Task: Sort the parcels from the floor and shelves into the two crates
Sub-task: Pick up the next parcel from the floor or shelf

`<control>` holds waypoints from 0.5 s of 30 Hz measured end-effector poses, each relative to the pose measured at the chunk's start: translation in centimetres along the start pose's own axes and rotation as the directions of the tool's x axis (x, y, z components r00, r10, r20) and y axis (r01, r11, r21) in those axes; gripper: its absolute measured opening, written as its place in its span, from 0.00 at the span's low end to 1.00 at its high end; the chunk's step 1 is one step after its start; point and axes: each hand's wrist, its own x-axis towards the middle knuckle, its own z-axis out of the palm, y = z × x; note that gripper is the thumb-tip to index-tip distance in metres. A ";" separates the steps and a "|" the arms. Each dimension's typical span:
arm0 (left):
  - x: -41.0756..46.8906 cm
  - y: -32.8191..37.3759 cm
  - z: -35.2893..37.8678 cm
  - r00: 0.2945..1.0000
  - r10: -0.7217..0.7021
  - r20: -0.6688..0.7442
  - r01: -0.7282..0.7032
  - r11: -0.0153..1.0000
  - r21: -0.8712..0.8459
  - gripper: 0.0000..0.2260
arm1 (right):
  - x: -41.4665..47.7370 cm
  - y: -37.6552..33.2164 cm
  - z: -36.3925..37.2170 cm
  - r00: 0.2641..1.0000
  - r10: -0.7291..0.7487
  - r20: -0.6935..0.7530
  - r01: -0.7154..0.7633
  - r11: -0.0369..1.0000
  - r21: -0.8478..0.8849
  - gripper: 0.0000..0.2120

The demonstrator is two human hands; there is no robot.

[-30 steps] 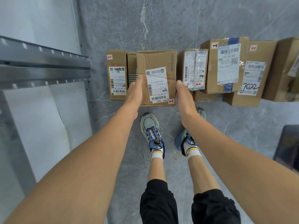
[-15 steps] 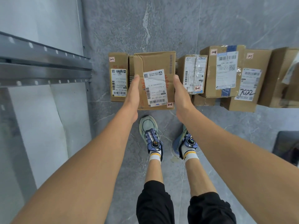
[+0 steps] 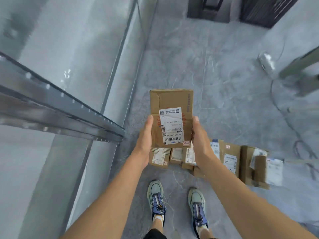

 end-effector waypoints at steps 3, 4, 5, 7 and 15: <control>-5.0 5.9 0.9 0.996 0.091 0.010 -0.090 0.994 -0.066 0.25 | -3.1 -6.7 -0.6 0.996 -0.091 0.013 0.091 0.996 -0.015 0.27; -6.8 7.6 1.2 0.991 0.131 -0.003 -0.131 0.989 -0.064 0.23 | -4.3 -8.7 -0.8 0.993 -0.117 0.025 0.118 0.993 -0.019 0.26; -8.6 9.4 1.6 0.984 0.177 -0.027 -0.178 0.982 -0.056 0.22 | -5.4 -10.6 -1.1 0.988 -0.149 0.039 0.150 0.988 -0.021 0.26; -12.0 12.2 2.3 0.968 0.238 -0.077 -0.241 0.970 -0.035 0.21 | -7.8 -14.2 -1.8 0.973 -0.215 0.080 0.218 0.975 -0.033 0.25; -26.4 20.7 5.8 0.862 0.465 -0.202 -0.478 0.878 -0.019 0.23 | -19.1 -26.0 -5.3 0.866 -0.432 0.253 0.453 0.891 -0.032 0.26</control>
